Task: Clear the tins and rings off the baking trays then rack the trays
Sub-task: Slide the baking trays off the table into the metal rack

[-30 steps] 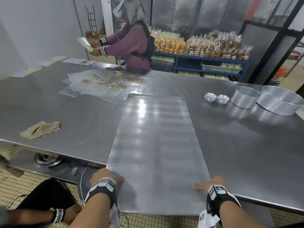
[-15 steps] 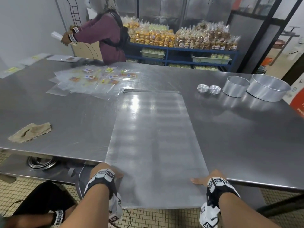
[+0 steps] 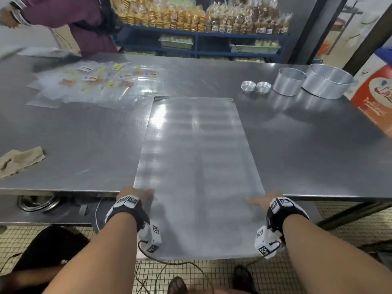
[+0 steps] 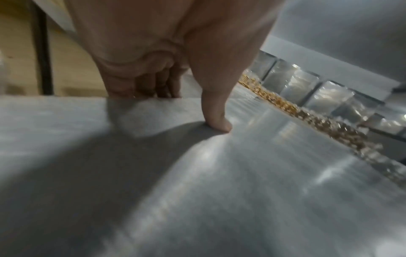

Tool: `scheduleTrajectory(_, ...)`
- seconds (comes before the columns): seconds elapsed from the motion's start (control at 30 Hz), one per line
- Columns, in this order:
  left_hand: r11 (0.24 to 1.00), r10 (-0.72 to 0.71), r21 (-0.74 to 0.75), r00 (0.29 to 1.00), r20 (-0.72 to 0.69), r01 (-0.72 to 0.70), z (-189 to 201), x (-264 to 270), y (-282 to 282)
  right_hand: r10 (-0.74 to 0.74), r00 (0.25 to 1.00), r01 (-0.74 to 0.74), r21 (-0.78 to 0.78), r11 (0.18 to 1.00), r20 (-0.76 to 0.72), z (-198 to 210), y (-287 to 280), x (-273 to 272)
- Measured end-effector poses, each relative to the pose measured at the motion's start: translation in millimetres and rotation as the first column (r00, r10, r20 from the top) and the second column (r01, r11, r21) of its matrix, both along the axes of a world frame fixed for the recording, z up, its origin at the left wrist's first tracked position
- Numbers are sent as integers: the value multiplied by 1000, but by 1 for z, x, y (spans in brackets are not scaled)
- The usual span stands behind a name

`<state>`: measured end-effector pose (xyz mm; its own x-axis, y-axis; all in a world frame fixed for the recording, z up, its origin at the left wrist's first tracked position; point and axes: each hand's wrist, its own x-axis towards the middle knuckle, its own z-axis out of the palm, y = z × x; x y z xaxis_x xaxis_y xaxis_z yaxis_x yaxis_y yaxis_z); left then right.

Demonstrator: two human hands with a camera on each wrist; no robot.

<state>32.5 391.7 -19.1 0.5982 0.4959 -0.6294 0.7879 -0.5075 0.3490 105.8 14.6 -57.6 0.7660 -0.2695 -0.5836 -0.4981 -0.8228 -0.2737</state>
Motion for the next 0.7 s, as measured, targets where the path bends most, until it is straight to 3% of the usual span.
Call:
scheduleTrajectory(0.1,995,76,58,997,-1,-75,-11,1,3,-58,998,58,33,998,9,6,1,-9)
scheduleTrajectory(0.23,987,-150,25,975,-164,156,-60,11,43,-11,980,2,-47,999,-199,23,0,-19)
scheduleTrajectory(0.3,999,-30,-43,996,-87,27,-66,17,54,-15,988,13,-13,1000,-154,16,-1,-11)
scheduleTrajectory(0.4,994,83,-67,996,21,-81,-43,18,43,-136,988,143,113,983,-67,-35,-26,17)
scheduleTrajectory(0.47,988,145,-54,988,52,-142,-46,21,41,-187,982,187,141,972,-20,-20,-11,6)
scheduleTrajectory(0.7,988,110,-110,994,-6,-110,-52,17,47,-257,966,247,238,939,14,-28,-15,-16)
